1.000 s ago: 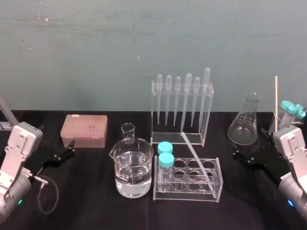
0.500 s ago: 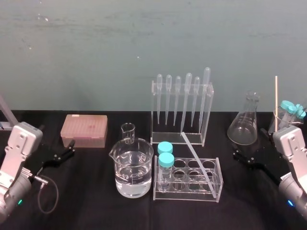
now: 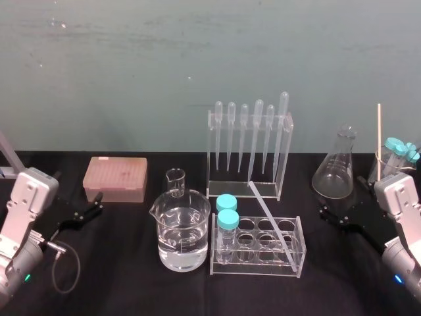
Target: Pick up the stirring rod with one hand, then place it down.
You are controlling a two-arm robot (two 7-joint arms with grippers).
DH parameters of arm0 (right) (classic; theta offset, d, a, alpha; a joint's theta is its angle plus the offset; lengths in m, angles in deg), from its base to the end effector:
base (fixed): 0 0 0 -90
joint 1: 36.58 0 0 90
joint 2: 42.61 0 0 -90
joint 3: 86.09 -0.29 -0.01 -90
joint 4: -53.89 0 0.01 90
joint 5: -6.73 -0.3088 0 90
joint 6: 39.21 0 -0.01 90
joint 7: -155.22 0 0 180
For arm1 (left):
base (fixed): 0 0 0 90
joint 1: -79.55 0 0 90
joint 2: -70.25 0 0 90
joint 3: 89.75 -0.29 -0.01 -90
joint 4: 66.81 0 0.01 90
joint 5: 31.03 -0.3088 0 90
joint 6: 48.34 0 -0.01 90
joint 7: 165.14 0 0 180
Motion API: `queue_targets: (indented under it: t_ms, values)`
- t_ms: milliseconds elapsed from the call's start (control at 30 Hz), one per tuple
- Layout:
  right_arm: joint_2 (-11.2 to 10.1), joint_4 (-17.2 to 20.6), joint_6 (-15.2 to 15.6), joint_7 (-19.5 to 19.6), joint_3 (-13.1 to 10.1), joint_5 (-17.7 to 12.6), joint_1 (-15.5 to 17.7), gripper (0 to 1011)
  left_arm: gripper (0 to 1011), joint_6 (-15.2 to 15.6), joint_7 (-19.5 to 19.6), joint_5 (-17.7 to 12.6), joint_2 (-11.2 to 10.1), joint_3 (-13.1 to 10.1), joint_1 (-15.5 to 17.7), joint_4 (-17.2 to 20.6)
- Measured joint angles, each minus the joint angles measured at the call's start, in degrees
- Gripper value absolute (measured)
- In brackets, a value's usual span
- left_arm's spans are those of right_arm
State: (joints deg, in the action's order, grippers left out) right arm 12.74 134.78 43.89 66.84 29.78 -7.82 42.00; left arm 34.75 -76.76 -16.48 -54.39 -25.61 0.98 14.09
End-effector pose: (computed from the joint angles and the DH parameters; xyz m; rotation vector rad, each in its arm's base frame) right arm 0.3580 -0.0827 -0.3024 -0.3049 -0.2847 -1.2479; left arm 0.3581 0.0827 -0.3023 0.3043 -0.2850 1.2480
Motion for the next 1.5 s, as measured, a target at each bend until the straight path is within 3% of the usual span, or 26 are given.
queue_targets:
  t_ms: [1133, 1300, 1500]
  values:
    - [0.1, 0.0, -0.3, -0.1, -0.4, 0.0, 0.1, 1003, 1000, 0.0, 0.0, 0.0, 0.0, 0.0, 0.0, 0.0]
    - [0.3, 0.7, -4.3, 0.6, -2.0, 1.0, 1.1, 1003, 1000, 0.0, 0.0, 0.0, 0.0, 0.0, 0.0, 0.0]
    - [0.3, 2.0, -13.0, 0.1, -2.4, 4.3, 1.4, 1003, 1000, 0.0, 0.0, 0.0, 0.0, 0.0, 0.0, 0.0]
